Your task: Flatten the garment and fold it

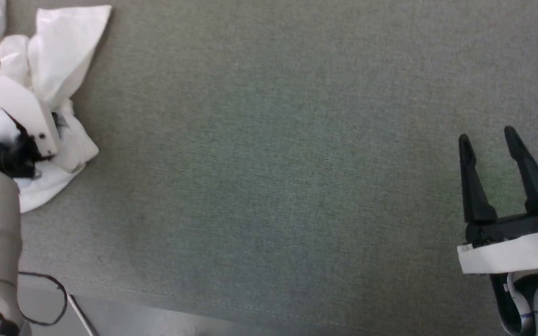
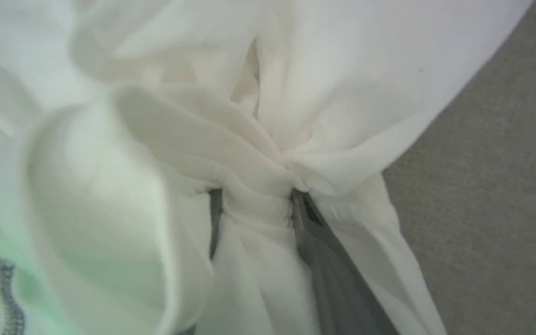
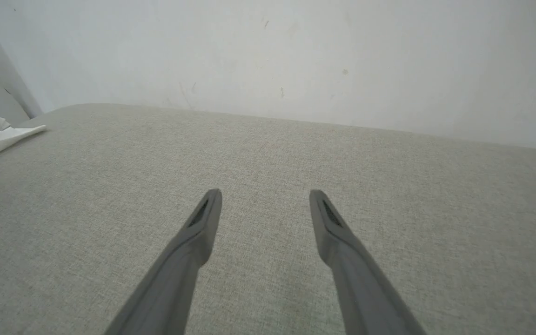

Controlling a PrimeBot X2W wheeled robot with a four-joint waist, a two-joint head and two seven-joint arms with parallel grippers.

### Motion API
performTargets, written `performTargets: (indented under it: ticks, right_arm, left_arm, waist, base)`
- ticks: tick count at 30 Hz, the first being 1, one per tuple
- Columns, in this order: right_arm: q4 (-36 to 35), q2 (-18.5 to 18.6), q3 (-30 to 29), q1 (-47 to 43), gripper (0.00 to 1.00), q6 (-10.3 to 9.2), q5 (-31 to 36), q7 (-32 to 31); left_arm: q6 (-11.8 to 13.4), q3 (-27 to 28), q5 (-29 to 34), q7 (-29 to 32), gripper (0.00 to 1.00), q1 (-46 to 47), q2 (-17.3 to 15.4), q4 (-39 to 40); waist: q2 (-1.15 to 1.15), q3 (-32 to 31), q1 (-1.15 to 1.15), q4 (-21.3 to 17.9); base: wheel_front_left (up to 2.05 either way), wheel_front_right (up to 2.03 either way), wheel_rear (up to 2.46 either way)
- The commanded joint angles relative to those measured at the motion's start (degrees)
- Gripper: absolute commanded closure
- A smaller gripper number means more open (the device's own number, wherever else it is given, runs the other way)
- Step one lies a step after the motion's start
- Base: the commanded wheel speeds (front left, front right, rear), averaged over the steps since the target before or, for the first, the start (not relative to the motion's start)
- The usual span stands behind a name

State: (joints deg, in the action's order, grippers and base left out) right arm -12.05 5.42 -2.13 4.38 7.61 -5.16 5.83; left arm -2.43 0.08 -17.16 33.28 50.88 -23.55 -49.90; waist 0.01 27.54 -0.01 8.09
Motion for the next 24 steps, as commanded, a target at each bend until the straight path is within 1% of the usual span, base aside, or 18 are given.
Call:
performTargets:
  ticks: [1, 4, 8, 12, 14, 16, 20, 24]
  right_arm:
    - [-0.41, 0.34, -0.31, 1.52, 0.00, -0.11, -0.49, 0.51]
    - [0.02, 0.43, -0.08, 2.45, 0.00, -0.12, -0.62, 0.89]
    - [1.18, 0.32, 0.48, 3.04, 0.00, -0.12, -0.78, 1.60]
    - [3.22, -0.35, 0.32, 2.60, 0.00, -0.12, -0.78, 2.38]
    - [4.35, -0.84, 0.29, 2.08, 0.00, -0.12, -0.88, 2.82]
    - [5.46, -1.31, 0.25, 1.53, 0.00, -0.12, -0.94, 3.27]
    - [7.80, -2.04, -0.45, 0.07, 0.00, -0.12, -1.05, 4.25]
    - [9.34, -2.45, -1.87, -2.09, 0.00, -0.12, -1.07, 4.96]
  left_arm:
    - [0.20, -0.80, -0.66, 4.61, 1.00, -1.36, 0.45, -4.26]
    - [0.45, -1.06, -1.41, 7.84, 1.00, -0.39, 0.17, -4.68]
    - [1.18, -2.14, -0.59, 6.53, 1.00, 0.73, -1.57, -2.77]
    - [4.47, -2.54, 1.75, -1.26, 1.00, 0.78, -3.10, 1.26]
    - [6.44, -1.84, 2.01, -5.71, 1.00, 0.65, -3.09, 2.80]
    - [7.63, -1.28, 2.26, -10.49, 1.00, 0.49, -3.28, 4.18]
    - [8.27, -1.00, 3.12, -21.60, 1.00, 0.66, -3.72, 6.57]
    - [7.64, -1.61, 4.13, -32.96, 1.00, 1.34, -3.66, 8.24]
  waist:
    - [-0.01, 2.54, 0.01, -0.77]
    - [-0.01, 2.53, 0.01, -0.51]
    - [-0.01, 0.95, 0.01, -0.08]
    - [-0.01, -2.85, 0.01, 0.29]
    - [-0.01, -5.29, 0.01, 0.37]
    - [-0.01, -7.80, 0.01, 0.35]
    - [-0.01, -13.27, 0.01, 0.27]
    - [-0.01, -18.62, 0.01, -0.19]
  base:
    - [0.00, 0.00, 0.00]
    - [0.00, 0.00, 0.00]
    - [0.00, 0.00, 0.00]
    - [0.00, 0.00, 0.00]
    - [0.00, 0.00, 0.00]
    - [0.00, 0.00, 0.00]
    - [0.00, 0.00, 0.00]
    - [0.00, 0.00, 0.00]
